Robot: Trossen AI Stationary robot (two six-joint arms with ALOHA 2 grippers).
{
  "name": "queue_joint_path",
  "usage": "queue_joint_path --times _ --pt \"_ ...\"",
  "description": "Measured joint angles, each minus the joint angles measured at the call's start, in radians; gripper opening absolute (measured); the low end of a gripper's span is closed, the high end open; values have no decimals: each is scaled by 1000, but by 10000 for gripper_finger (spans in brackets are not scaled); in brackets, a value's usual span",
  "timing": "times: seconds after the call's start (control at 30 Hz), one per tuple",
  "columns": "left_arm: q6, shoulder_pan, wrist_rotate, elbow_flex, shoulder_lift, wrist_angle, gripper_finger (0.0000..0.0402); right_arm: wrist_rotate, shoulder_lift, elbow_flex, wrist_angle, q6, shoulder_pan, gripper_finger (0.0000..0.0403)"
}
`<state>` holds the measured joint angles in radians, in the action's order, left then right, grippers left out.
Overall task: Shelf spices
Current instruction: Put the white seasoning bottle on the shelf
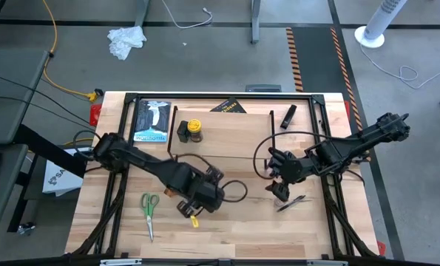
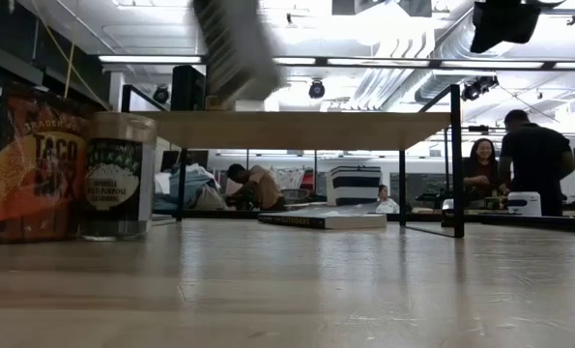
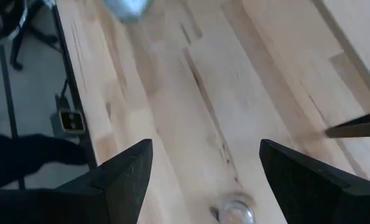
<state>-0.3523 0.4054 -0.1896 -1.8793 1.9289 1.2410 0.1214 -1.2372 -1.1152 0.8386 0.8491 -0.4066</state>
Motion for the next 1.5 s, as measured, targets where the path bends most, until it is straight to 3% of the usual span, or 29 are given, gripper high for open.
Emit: queue_joint_path --times 0.27,0.63,0.9,1.0,1.07,1.5 --pt "0 -60 -206 -268 -2 94 184 -52 10 0 18 -69 0 293" --pt "-61 -162 -380 -363 -2 219 184 -53 63 0 10 -41 0 293" --pt "74 -305 -297 -383 -2 320 184 -54 67 0 6 67 0 293" --pt "127 -352 -192 -383 -2 331 184 -54 67 0 -11 91 0 293" --pt "132 -378 -135 -383 -1 327 184 -54 67 0 -25 93 0 293" --pt "57 -510 -43 -382 12 330 203 -46 67 0 -103 94 1 293"
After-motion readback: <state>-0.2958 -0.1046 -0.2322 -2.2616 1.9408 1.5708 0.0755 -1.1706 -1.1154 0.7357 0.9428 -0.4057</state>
